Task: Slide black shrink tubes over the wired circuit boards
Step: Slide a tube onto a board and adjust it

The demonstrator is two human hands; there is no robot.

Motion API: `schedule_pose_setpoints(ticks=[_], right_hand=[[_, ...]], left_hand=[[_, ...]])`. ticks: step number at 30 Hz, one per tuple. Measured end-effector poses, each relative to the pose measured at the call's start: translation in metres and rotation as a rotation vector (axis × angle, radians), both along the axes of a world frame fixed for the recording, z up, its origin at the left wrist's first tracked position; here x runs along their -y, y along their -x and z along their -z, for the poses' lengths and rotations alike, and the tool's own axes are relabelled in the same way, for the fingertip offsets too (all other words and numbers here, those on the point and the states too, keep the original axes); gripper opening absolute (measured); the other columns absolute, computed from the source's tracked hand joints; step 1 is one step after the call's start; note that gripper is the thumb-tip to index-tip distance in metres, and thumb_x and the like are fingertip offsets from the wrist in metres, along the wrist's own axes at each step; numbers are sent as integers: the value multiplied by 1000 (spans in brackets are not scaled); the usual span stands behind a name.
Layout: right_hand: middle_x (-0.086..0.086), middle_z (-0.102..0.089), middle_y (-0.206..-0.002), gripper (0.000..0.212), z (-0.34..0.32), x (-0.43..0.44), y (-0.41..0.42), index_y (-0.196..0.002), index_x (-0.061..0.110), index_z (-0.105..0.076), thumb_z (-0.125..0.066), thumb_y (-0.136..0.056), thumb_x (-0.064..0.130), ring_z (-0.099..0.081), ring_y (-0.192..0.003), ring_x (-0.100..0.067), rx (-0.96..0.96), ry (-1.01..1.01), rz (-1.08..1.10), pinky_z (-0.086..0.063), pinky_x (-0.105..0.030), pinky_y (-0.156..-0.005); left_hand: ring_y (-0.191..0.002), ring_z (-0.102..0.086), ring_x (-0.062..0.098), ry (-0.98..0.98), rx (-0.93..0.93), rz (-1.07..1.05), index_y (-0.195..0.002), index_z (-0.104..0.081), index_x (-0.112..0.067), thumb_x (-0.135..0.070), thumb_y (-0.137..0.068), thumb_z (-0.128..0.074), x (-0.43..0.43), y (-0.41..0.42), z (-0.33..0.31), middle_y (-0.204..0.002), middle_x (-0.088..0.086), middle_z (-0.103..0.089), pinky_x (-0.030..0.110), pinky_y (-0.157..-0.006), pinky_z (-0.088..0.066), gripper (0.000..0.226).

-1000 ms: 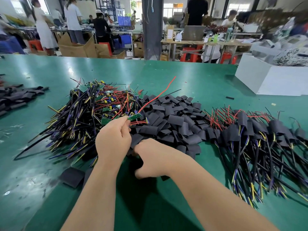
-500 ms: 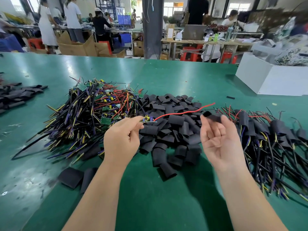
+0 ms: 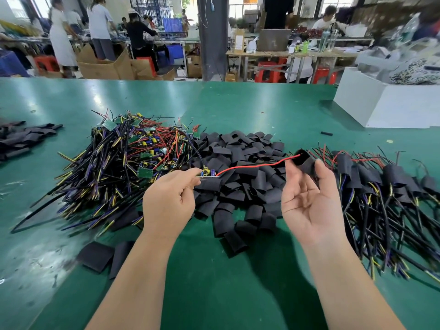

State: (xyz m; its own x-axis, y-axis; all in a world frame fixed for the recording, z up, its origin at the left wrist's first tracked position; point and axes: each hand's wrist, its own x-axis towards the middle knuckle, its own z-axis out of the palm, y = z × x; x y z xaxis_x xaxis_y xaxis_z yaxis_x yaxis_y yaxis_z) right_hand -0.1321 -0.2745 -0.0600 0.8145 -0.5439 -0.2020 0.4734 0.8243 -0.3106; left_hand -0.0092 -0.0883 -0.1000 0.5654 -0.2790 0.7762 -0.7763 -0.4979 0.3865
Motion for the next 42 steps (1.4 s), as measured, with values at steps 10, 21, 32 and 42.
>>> schedule_pose_setpoints(ticks=[10,21,32,42], right_hand=[[-1,-71,-76,24,8,2,-1,-86,13,-60,-68,-69,29,-72,-83,-15,-57,392,17,-54,-18,-63],[-9,-72,-83,8,23,-24,-14,-63,22,-72,-71,-67,15,-70,-77,-18,-161,634,-91,-54,-24,-64],[-10,-75,-85,4,22,-23,-11,-81,12,-65,-67,-81,14,-73,-75,-18,-226,540,-132,-55,-21,-60],[-18,-68,-87,20,15,-21,-5,-70,14,-60,-65,-83,0,-70,-76,-26,-228,674,-60,-56,-28,-65]], left_hand=[[-66,-62,26,-119,-42,-92,-95,-75,-14,-23,-88,-37,-1,1,-2,-73,-1,-69,34,-49,-49,39],[-72,-67,22,-17,108,-67,-96,-75,-13,-13,-88,-54,19,18,0,-79,-1,-72,27,-57,-50,22],[-55,-57,25,-84,349,-47,-95,-75,-8,-11,-93,-55,27,29,-4,-68,0,-67,34,-46,-47,20],[-53,-57,23,-131,378,-95,-90,-75,-9,-9,-89,-60,28,28,-5,-64,-1,-65,32,-43,-45,15]])
